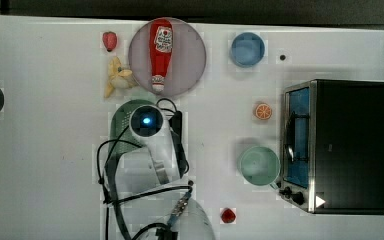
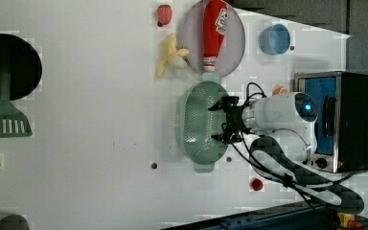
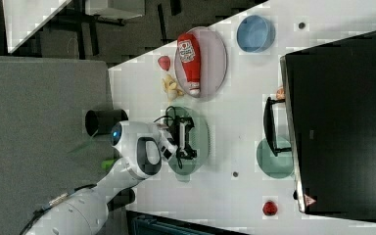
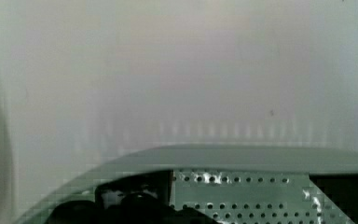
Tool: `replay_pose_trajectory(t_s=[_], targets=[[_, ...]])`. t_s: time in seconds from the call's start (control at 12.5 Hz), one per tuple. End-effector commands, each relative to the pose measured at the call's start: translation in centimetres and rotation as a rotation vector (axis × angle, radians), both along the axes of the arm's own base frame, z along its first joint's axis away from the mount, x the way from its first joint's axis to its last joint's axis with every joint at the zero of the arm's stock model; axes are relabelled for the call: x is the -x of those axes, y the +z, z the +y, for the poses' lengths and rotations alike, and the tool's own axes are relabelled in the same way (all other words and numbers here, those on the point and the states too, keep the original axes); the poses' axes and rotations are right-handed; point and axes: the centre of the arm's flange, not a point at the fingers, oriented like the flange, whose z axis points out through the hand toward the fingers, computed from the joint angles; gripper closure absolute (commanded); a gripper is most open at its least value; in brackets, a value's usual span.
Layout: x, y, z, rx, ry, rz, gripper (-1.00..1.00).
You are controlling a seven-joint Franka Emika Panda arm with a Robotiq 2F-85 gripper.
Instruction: Drag strainer left to right.
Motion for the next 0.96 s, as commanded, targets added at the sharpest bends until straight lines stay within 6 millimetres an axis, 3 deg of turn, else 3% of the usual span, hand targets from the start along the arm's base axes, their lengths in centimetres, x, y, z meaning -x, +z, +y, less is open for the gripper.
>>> replay_pose_trajectory(t_s=[0.08,0.4,0.96], targets=[[0.1,0.5,-2.6,-0.004,0.013,-0.01,-1.0],[0.0,0.2,-5.7,0.006,0.051,-0.005,-1.0],[-0.2,0.3,-13.2,0.044,0.049,-0.007,-1.0]])
